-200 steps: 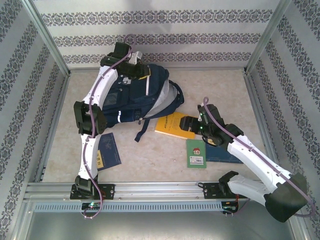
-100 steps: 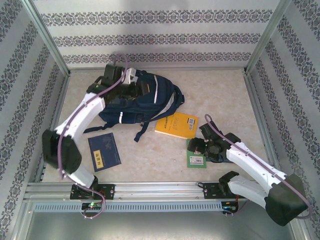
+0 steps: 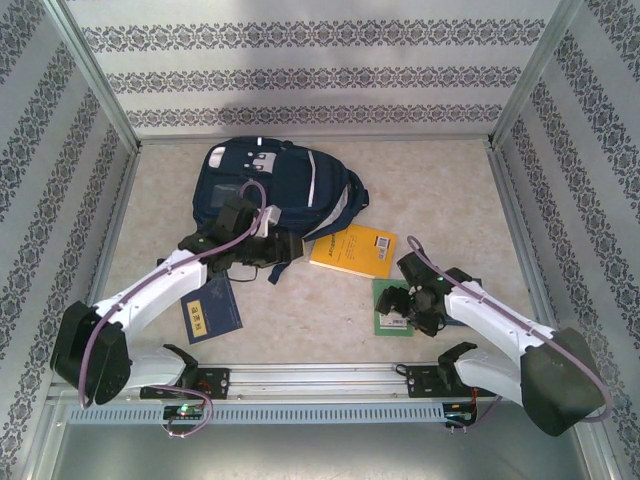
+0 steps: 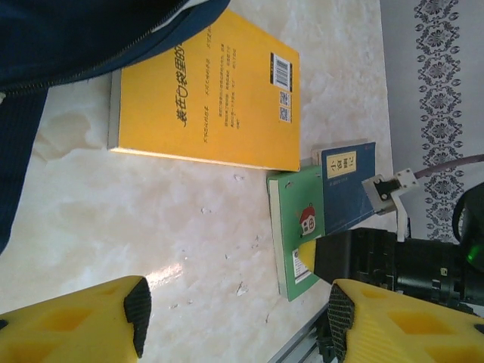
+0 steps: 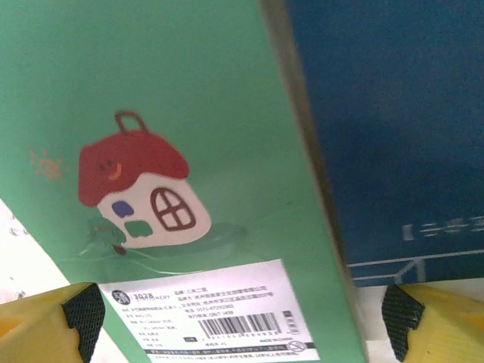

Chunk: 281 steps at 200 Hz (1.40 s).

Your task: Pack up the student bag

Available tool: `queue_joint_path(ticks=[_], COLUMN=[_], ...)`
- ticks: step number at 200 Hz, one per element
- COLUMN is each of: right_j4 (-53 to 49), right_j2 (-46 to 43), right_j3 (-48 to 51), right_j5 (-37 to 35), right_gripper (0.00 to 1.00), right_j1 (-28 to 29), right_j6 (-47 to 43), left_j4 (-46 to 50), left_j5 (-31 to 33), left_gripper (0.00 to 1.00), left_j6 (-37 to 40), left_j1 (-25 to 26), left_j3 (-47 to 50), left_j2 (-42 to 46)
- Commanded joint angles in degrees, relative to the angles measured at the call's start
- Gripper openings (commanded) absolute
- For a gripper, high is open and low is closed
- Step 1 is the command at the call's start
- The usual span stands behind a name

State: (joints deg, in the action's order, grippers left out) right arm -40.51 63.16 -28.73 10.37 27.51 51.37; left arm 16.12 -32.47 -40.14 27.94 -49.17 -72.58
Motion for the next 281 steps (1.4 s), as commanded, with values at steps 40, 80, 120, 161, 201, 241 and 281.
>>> queue_joint_path(ticks=[40, 80, 120, 161, 201, 241, 281], right_j4=[11.7, 22.2, 30.3, 19.0, 9.9, 13.6, 18.3], right_j2=[-2.2, 5.3, 18.5, 14.0, 8.7, 6.8, 11.5], right_j3=[-1.4, -5.2, -13.1, -17.3, -12.8, -6.4, -5.6], right_j5=[5.5, 5.1, 8.3, 2.7, -1.1, 2.3, 5.0], right_gripper=[0.92, 0.91, 0.91, 0.89, 0.89, 0.85, 0.84], right_j1=[11.1, 14.9, 17.5, 18.9, 14.3, 11.7, 13.9], right_j6=[7.1, 7.3, 8.2, -2.0, -5.3, -2.1, 1.0], left_j4=[-6.2, -6.5, -3.8, 1.0, -2.9, -3.9, -2.6], left_j5=[3.1, 5.6, 8.9, 10.8, 6.6, 6.5, 8.0], left_gripper=[0.65, 0.65, 0.65, 0.65, 0.63, 0.60, 0.60], left_j6=[-1.1, -2.3, -3.1, -2.4, -1.7, 0.2, 1.2], left_j1=[2.9, 3.3, 3.3, 3.3, 3.8, 6.5, 6.8], left_j3=[5.3, 7.1, 7.3, 7.5, 6.1, 2.8, 2.3], left_j2=[0.9, 0.8, 2.6, 5.1, -1.3, -7.9, -7.9])
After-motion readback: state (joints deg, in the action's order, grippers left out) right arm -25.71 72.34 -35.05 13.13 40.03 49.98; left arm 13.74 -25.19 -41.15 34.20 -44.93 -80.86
